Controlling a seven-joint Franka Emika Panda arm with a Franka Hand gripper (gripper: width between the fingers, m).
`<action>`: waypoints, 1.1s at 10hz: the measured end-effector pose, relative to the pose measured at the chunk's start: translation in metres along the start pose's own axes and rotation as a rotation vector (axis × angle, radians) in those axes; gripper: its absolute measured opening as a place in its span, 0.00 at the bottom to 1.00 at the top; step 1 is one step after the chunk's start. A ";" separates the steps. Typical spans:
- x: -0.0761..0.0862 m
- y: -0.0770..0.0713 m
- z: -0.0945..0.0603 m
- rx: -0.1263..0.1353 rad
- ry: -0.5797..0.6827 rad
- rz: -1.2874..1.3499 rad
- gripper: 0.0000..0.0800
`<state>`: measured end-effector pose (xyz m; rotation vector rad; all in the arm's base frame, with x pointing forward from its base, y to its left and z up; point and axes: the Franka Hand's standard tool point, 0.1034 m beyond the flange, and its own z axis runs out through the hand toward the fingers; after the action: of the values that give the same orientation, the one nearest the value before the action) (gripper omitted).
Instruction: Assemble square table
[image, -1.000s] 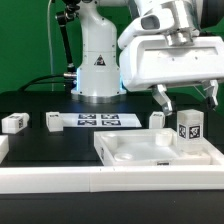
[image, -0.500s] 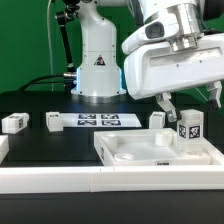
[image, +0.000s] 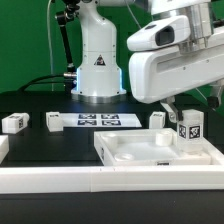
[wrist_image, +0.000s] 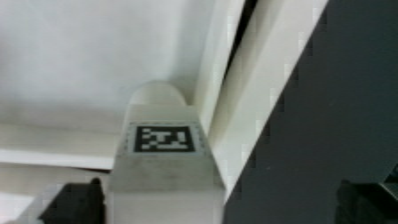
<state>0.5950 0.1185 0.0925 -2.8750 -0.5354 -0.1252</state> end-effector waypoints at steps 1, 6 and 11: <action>-0.001 0.000 0.001 0.000 -0.001 0.001 0.81; 0.004 0.012 -0.003 -0.029 0.019 -0.001 0.81; 0.002 0.017 0.005 -0.037 0.034 -0.020 0.66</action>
Offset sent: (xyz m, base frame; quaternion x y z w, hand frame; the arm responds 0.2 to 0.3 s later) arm 0.0151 -0.0289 0.0060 -0.0793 -0.0064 -0.0008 0.9968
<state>0.6032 0.1051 0.0850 -2.8982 -0.5615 -0.1888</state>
